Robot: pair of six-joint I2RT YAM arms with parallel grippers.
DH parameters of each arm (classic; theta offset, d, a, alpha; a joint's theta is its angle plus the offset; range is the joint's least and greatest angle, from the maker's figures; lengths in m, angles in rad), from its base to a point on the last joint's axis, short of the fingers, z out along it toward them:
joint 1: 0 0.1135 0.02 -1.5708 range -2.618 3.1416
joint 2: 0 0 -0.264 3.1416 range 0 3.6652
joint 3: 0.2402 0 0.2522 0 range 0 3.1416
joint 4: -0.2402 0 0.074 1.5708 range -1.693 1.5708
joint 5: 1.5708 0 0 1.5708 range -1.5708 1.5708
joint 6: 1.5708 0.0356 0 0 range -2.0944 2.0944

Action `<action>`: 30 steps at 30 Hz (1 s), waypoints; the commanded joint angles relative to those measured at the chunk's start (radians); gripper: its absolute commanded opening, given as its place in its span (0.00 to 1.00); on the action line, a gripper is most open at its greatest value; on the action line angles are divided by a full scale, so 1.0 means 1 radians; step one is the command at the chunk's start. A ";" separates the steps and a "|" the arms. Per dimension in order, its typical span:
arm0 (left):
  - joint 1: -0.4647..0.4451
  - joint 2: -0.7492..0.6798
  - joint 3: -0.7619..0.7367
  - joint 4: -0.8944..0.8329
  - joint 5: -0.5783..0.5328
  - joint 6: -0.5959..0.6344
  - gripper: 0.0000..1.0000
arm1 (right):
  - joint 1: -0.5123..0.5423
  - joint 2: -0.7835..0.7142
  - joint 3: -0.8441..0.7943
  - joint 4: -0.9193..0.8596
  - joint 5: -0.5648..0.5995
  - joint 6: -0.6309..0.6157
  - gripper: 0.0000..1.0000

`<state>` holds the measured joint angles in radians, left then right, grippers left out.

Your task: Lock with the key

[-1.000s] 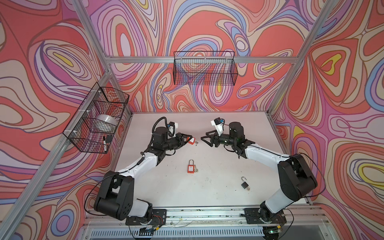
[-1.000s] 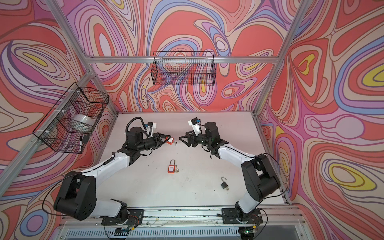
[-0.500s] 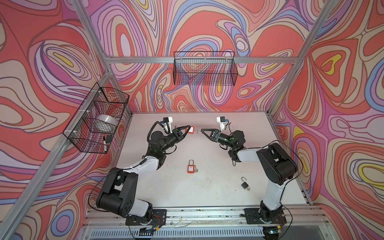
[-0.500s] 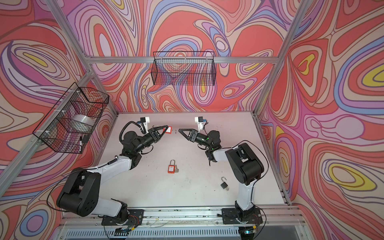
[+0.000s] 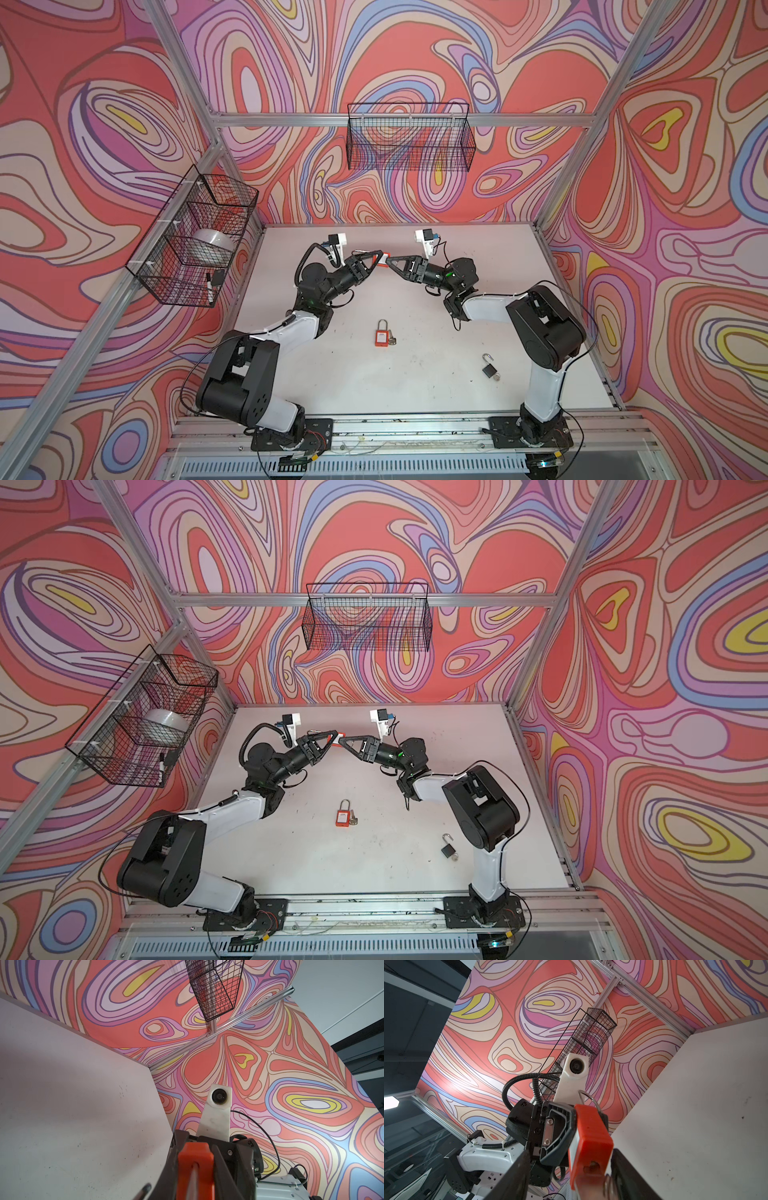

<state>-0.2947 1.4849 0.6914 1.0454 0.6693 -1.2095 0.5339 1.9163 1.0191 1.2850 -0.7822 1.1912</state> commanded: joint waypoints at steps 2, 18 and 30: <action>-0.001 -0.008 0.022 0.080 0.025 -0.019 0.00 | 0.003 0.028 0.029 0.002 0.003 0.020 0.49; 0.002 -0.048 -0.008 0.016 -0.006 0.030 0.50 | 0.012 0.016 0.032 0.002 0.015 0.017 0.09; 0.080 -0.135 -0.068 -0.054 0.013 0.048 0.63 | -0.034 -0.036 0.000 -0.002 0.001 0.039 0.02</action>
<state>-0.2325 1.3819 0.6292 0.9924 0.6693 -1.1774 0.5037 1.9232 1.0317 1.2633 -0.7761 1.2358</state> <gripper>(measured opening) 0.620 0.220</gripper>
